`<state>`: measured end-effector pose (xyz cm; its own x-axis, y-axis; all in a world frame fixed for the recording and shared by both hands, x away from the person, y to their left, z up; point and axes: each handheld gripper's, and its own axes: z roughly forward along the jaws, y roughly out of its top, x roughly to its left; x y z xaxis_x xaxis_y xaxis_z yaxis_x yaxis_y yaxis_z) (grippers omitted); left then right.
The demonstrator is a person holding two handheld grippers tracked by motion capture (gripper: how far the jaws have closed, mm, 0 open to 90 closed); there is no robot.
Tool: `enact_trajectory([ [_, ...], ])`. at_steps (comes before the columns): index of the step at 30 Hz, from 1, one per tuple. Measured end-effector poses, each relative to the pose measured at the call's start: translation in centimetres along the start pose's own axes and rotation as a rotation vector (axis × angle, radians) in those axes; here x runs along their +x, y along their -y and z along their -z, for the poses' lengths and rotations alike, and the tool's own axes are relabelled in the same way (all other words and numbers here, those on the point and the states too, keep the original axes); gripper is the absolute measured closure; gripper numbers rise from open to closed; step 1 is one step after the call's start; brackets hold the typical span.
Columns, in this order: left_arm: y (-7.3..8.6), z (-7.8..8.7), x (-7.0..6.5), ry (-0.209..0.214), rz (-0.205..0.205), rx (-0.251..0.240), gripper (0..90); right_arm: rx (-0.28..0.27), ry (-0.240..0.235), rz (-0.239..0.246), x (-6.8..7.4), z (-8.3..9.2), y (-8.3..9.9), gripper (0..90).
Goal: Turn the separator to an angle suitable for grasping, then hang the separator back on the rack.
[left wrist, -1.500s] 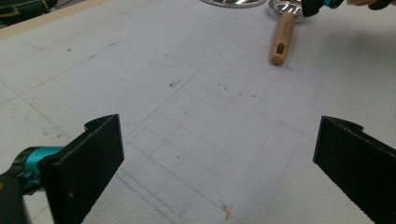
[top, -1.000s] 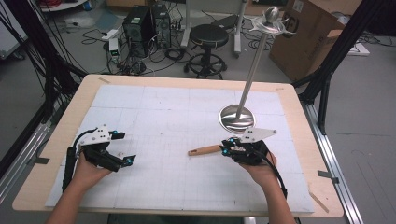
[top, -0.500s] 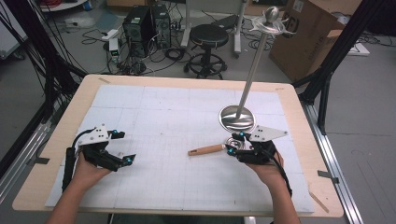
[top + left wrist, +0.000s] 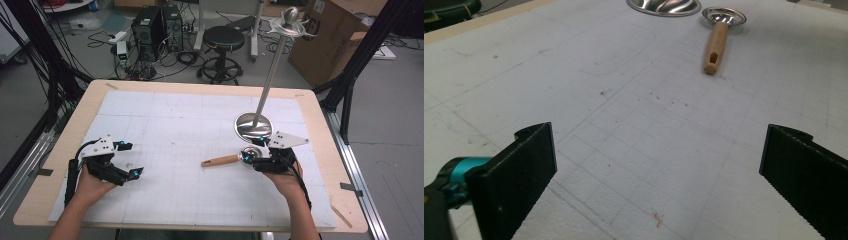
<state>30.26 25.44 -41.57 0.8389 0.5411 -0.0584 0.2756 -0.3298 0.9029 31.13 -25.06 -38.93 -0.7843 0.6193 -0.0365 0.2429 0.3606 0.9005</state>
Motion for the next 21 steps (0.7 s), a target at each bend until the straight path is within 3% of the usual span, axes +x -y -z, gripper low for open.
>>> enact_trajectory([
  [21,-0.31,-0.09,-0.25,-0.004,-0.004,-0.002,2.3,-0.009,0.003,0.005,0.03,0.06,-0.02,36.3],
])
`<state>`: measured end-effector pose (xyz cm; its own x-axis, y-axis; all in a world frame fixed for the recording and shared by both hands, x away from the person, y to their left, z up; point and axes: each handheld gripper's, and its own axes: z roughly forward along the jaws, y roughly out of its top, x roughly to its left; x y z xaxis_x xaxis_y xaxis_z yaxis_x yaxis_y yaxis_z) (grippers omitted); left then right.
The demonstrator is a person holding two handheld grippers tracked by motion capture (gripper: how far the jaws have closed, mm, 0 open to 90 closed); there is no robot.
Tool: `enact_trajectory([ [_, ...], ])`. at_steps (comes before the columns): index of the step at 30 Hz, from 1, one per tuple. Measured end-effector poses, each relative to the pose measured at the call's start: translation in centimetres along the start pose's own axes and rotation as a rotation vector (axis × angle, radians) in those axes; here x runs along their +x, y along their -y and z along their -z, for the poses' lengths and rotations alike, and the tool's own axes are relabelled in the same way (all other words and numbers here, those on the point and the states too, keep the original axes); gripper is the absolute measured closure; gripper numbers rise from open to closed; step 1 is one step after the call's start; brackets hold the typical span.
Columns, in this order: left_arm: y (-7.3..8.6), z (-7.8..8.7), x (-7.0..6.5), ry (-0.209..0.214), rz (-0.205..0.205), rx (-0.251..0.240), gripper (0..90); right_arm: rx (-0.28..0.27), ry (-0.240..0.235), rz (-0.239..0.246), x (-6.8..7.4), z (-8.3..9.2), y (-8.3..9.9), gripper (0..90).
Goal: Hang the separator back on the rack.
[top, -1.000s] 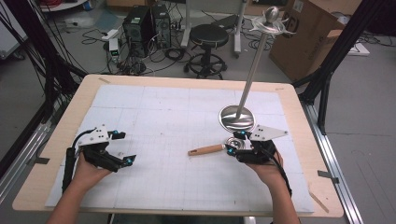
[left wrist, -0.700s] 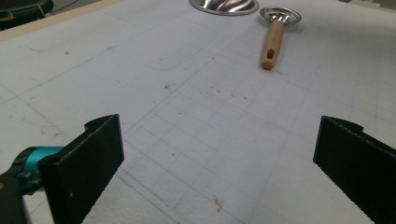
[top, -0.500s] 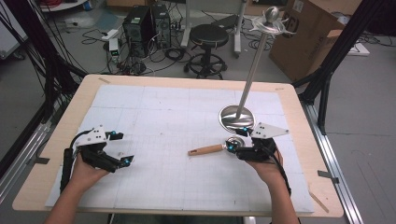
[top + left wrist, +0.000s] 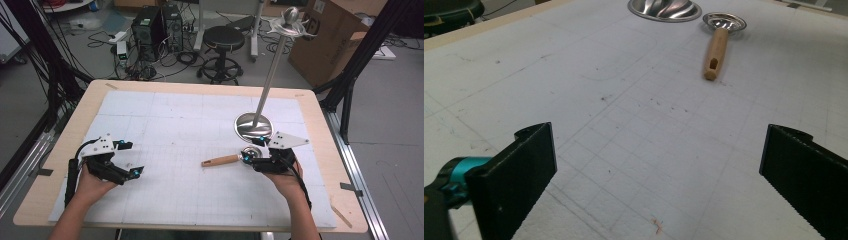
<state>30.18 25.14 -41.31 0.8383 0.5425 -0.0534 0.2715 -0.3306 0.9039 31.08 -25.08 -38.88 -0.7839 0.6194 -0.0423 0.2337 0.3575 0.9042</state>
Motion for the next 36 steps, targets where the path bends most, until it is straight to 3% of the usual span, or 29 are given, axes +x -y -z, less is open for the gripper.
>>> enact_trajectory([
  [11,-0.1,0.1,0.1,-0.005,0.001,-0.004,2.3,0.001,0.02,0.014,0.1,0.3,-0.4,32.6],
  [18,-0.1,0.1,0.0,-0.003,-0.001,-0.004,2.3,0.039,0.013,0.031,0.2,-0.3,-0.6,32.0],
  [36,0.0,0.0,0.1,-0.003,0.0,0.004,2.3,0.261,-0.027,0.147,-0.5,-2.4,-2.8,32.0],
])
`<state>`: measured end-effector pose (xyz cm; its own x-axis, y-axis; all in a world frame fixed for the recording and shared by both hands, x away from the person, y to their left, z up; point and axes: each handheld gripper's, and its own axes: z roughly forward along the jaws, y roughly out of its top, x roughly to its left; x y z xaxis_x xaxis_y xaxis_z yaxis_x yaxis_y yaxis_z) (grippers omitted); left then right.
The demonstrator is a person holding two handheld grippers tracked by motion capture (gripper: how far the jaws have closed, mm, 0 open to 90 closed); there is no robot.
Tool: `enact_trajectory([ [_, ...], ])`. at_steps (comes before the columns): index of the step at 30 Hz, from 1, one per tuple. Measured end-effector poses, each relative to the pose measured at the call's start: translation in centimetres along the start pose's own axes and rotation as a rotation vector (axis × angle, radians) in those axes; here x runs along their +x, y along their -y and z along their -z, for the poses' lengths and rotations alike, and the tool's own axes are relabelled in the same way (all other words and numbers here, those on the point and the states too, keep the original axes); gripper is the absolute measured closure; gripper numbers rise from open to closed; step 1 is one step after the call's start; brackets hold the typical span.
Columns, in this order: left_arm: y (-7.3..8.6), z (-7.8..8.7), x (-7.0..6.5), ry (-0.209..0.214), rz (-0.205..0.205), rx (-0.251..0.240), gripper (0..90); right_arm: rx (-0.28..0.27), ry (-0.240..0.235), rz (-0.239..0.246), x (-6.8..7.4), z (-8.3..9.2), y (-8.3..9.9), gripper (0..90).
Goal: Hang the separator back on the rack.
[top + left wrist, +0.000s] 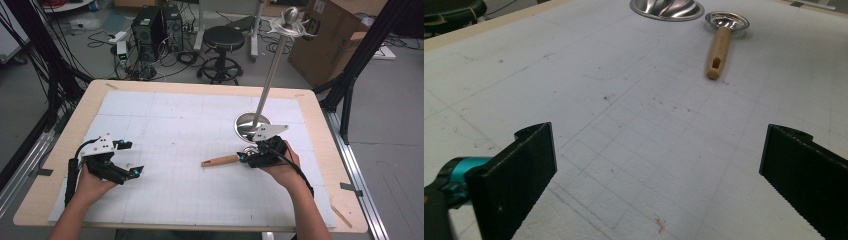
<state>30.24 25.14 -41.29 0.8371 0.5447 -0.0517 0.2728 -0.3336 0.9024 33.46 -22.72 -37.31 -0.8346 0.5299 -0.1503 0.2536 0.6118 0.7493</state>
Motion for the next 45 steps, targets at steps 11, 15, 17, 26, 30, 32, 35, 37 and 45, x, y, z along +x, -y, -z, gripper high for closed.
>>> enact_trajectory([
  [11,0.0,0.0,0.0,-0.003,-0.001,0.002,2.3,0.162,-0.068,0.054,-0.4,-1.4,-1.0,32.0],
  [15,0.0,-0.1,0.0,-0.001,-0.001,0.005,2.3,0.228,-0.078,0.096,-0.3,-2.2,-1.3,32.1],
  [17,0.0,-0.1,0.0,-0.003,-0.002,0.004,2.3,0.245,-0.089,0.104,-0.2,-2.6,-1.4,32.1],
  [26,0.0,-0.1,0.0,-0.003,-0.004,0.006,2.3,0.332,-0.097,0.139,-0.4,-4.3,-2.4,32.1],
  [30,0.1,-0.1,0.0,-0.003,-0.004,0.008,2.3,0.367,-0.105,0.148,-0.3,-5.3,-2.4,32.2],
  [32,0.1,-0.1,0.1,-0.003,-0.006,0.011,2.3,0.391,-0.108,0.163,-0.3,-5.8,-2.3,32.2],
  [35,0.1,-0.1,0.1,-0.004,-0.005,0.011,2.4,0.431,-0.115,0.173,-0.2,-6.5,-2.1,32.4],
  [37,0.1,-0.1,0.1,-0.003,-0.007,0.011,2.3,0.448,-0.117,0.182,-0.2,-6.8,-1.9,32.4],
  [45,0.1,-0.1,0.0,-0.004,-0.006,0.01,2.3,0.483,-0.127,0.169,-0.7,-7.6,-1.5,33.4],
])
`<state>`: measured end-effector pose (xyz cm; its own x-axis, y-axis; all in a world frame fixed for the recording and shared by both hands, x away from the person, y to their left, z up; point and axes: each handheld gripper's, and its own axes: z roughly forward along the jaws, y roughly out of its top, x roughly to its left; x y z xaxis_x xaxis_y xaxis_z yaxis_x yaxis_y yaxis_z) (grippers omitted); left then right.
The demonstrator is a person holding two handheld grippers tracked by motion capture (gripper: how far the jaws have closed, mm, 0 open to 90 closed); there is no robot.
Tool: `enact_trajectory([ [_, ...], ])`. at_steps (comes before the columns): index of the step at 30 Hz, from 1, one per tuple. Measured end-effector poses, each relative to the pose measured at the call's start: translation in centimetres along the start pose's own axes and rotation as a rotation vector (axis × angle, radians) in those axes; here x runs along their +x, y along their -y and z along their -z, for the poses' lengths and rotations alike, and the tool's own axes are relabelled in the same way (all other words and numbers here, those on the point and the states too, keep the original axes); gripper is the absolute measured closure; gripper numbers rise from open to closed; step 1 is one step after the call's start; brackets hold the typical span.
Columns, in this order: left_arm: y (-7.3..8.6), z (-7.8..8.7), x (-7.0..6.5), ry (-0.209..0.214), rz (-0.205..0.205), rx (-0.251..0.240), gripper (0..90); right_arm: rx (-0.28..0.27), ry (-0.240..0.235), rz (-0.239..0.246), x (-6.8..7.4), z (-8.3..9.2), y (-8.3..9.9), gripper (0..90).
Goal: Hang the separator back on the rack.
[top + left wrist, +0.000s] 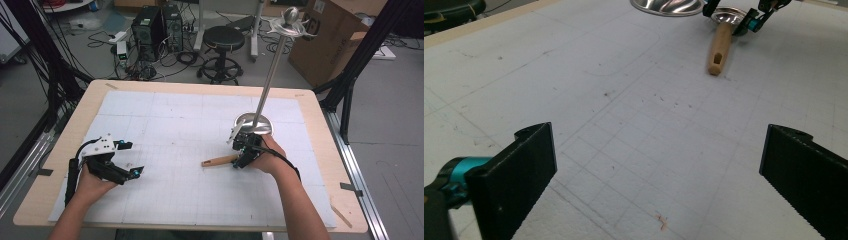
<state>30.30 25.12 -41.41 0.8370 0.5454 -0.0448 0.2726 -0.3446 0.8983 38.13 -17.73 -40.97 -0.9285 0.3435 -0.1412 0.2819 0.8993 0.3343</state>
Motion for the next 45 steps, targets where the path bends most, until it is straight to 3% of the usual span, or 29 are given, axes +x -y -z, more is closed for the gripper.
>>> enact_trajectory([
  [7,0.0,-0.02,0.01,0.0,-0.003,0.003,2.3,0.028,-0.011,0.027,0.18,-0.58,-0.32,36.3],
  [10,0.0,-0.03,-0.05,0.0,0.0,0.002,2.3,0.016,-0.017,0.031,0.08,-0.61,-0.26,38.4],
  [16,0.0,-0.07,-0.03,0.002,-0.001,0.0,2.3,0.031,-0.056,0.028,0.34,-0.39,-0.3,52.7],
  [20,0.0,-0.05,-0.07,0.002,-0.001,0.004,2.4,0.03,-0.067,0.028,0.39,-0.37,-0.29,56.0],
  [45,-0.01,-0.07,-0.08,0.001,-0.002,0.004,2.3,0.056,-0.075,0.047,0.71,-0.1,-0.28,63.7],
])
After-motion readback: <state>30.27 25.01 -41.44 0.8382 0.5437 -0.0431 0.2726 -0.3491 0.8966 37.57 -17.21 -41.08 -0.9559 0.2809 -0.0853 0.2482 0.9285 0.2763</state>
